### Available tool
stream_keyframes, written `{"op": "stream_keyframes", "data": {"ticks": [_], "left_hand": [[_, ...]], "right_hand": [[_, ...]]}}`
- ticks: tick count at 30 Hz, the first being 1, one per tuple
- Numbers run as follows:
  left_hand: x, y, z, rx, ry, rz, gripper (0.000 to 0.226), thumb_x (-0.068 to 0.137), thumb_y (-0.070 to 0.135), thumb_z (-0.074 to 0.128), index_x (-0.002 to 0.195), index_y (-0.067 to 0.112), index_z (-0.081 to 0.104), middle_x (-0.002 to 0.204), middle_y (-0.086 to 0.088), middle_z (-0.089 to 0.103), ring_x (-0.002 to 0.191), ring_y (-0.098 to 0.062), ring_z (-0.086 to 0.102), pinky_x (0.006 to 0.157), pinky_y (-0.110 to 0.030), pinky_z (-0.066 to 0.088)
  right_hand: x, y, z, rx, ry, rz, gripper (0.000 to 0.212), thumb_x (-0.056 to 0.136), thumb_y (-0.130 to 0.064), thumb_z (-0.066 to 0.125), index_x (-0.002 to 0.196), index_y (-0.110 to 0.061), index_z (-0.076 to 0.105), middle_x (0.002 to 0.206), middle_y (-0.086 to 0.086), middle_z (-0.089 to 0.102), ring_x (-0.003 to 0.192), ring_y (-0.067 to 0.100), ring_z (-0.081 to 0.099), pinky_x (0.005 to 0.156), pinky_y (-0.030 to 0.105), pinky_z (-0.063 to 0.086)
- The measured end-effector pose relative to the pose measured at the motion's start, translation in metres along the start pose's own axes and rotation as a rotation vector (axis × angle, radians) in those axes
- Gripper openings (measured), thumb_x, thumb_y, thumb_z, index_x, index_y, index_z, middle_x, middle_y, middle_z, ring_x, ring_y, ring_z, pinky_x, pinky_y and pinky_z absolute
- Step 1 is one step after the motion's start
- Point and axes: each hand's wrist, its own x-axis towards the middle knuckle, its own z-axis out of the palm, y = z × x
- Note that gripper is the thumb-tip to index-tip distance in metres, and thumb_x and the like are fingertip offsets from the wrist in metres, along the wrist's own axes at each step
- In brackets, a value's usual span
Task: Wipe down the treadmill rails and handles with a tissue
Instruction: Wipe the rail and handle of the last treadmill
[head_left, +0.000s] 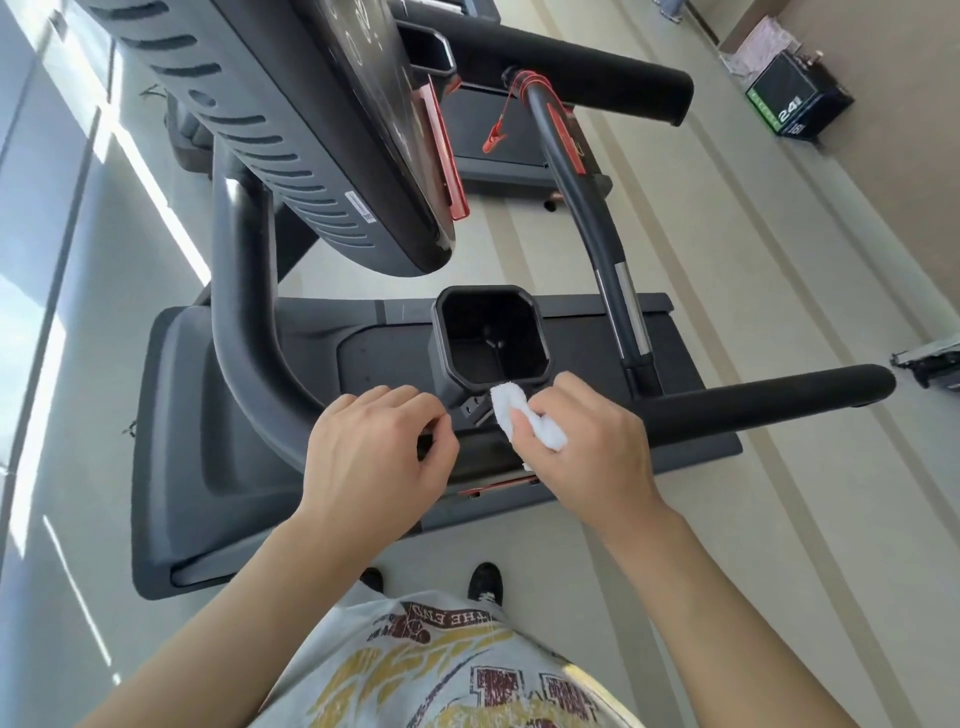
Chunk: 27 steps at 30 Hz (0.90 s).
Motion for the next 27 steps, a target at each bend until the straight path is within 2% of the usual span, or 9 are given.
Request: {"op": "stream_keyframes", "data": {"ticks": [3, 5, 9, 12, 14, 16, 19, 23, 27], "left_hand": [[0.001, 0.016, 0.003, -0.090, -0.081, 0.057, 0.017, 0.094, 0.029, 0.059, 0.090, 0.026, 0.075, 0.081, 0.014, 0.066, 0.072, -0.014, 0.060, 0.058, -0.032, 0.050], [0.003, 0.023, 0.008, -0.101, -0.113, 0.084, 0.018, 0.095, 0.030, 0.058, 0.097, 0.026, 0.076, 0.090, 0.014, 0.068, 0.079, -0.014, 0.062, 0.061, -0.031, 0.052], [0.008, 0.038, 0.018, -0.174, -0.122, 0.119, 0.020, 0.096, 0.025, 0.058, 0.104, 0.023, 0.076, 0.103, 0.013, 0.069, 0.091, -0.014, 0.063, 0.069, -0.032, 0.055], [0.011, 0.055, 0.029, -0.214, -0.129, 0.164, 0.021, 0.095, 0.021, 0.058, 0.106, 0.020, 0.076, 0.107, 0.010, 0.069, 0.095, -0.016, 0.063, 0.075, -0.029, 0.054], [0.013, 0.064, 0.038, -0.220, -0.136, 0.169, 0.020, 0.096, 0.018, 0.059, 0.107, 0.018, 0.075, 0.108, 0.009, 0.068, 0.098, -0.017, 0.063, 0.078, -0.029, 0.055], [0.016, 0.071, 0.045, -0.214, -0.136, 0.161, 0.020, 0.095, 0.015, 0.059, 0.107, 0.016, 0.075, 0.108, 0.007, 0.068, 0.099, -0.019, 0.063, 0.079, -0.032, 0.056], [0.021, 0.084, 0.055, -0.198, -0.119, 0.134, 0.016, 0.093, 0.014, 0.059, 0.101, 0.016, 0.073, 0.104, 0.006, 0.068, 0.094, -0.018, 0.061, 0.080, -0.029, 0.051], [0.028, 0.106, 0.070, -0.181, -0.114, 0.051, 0.015, 0.091, 0.014, 0.059, 0.100, 0.018, 0.071, 0.102, 0.008, 0.068, 0.091, -0.016, 0.060, 0.079, -0.030, 0.051], [0.036, 0.137, 0.092, -0.106, -0.162, 0.012, 0.022, 0.095, 0.022, 0.056, 0.109, 0.019, 0.072, 0.108, 0.008, 0.068, 0.094, -0.018, 0.064, 0.079, -0.041, 0.056]], "right_hand": [[-0.014, 0.024, -0.005, -0.046, 0.057, -0.023, 0.026, 0.096, -0.025, 0.065, 0.075, -0.010, 0.065, 0.073, 0.001, 0.050, 0.057, 0.024, 0.041, 0.048, 0.032, 0.041], [-0.023, 0.052, -0.012, -0.075, 0.086, 0.055, 0.025, 0.096, -0.025, 0.064, 0.077, -0.008, 0.066, 0.075, 0.002, 0.051, 0.059, 0.024, 0.044, 0.049, 0.032, 0.041], [-0.024, 0.106, -0.031, -0.128, 0.144, 0.276, 0.030, 0.094, -0.031, 0.062, 0.075, -0.007, 0.063, 0.074, 0.003, 0.049, 0.057, 0.028, 0.045, 0.046, 0.031, 0.037], [-0.018, 0.111, -0.030, -0.166, 0.142, 0.308, 0.035, 0.096, -0.031, 0.064, 0.068, -0.011, 0.059, 0.071, 0.001, 0.046, 0.055, 0.028, 0.042, 0.048, 0.030, 0.031], [-0.015, 0.095, -0.023, -0.146, 0.157, 0.289, 0.034, 0.096, -0.030, 0.069, 0.068, -0.014, 0.060, 0.072, 0.001, 0.048, 0.056, 0.029, 0.046, 0.047, 0.034, 0.036], [-0.014, 0.073, -0.016, -0.075, 0.155, 0.185, 0.029, 0.095, -0.029, 0.072, 0.071, -0.015, 0.065, 0.072, 0.001, 0.051, 0.056, 0.027, 0.050, 0.047, 0.035, 0.039], [-0.013, 0.058, -0.011, 0.007, 0.192, 0.059, 0.036, 0.097, -0.030, 0.074, 0.066, -0.014, 0.064, 0.067, -0.001, 0.049, 0.055, 0.017, 0.036, 0.045, 0.031, 0.035], [-0.015, 0.093, -0.012, 0.076, 0.190, -0.036, 0.032, 0.095, -0.025, 0.075, 0.067, -0.013, 0.065, 0.067, -0.001, 0.050, 0.054, 0.018, 0.039, 0.043, 0.034, 0.040], [-0.015, 0.154, -0.022, 0.077, 0.192, -0.037, 0.025, 0.092, -0.022, 0.071, 0.069, -0.012, 0.066, 0.068, 0.001, 0.051, 0.053, 0.022, 0.044, 0.043, 0.034, 0.042]]}}
